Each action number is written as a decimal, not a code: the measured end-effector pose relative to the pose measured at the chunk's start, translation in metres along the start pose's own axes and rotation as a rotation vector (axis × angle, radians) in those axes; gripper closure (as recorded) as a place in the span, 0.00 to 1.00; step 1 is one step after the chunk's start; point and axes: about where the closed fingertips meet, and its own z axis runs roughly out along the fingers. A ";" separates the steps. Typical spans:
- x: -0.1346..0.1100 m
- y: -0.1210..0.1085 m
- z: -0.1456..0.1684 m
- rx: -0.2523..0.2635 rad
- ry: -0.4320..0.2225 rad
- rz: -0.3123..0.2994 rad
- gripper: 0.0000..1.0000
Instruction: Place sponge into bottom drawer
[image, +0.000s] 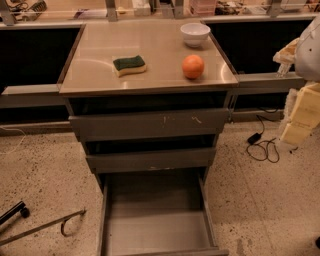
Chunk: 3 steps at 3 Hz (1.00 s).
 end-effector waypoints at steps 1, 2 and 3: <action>0.000 0.000 0.000 0.000 0.000 0.000 0.00; -0.007 -0.008 0.004 0.034 -0.031 -0.006 0.00; -0.049 -0.050 0.026 0.055 -0.122 -0.071 0.00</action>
Offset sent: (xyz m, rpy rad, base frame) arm 0.0295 0.0122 -0.0064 0.0548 -0.0982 0.0159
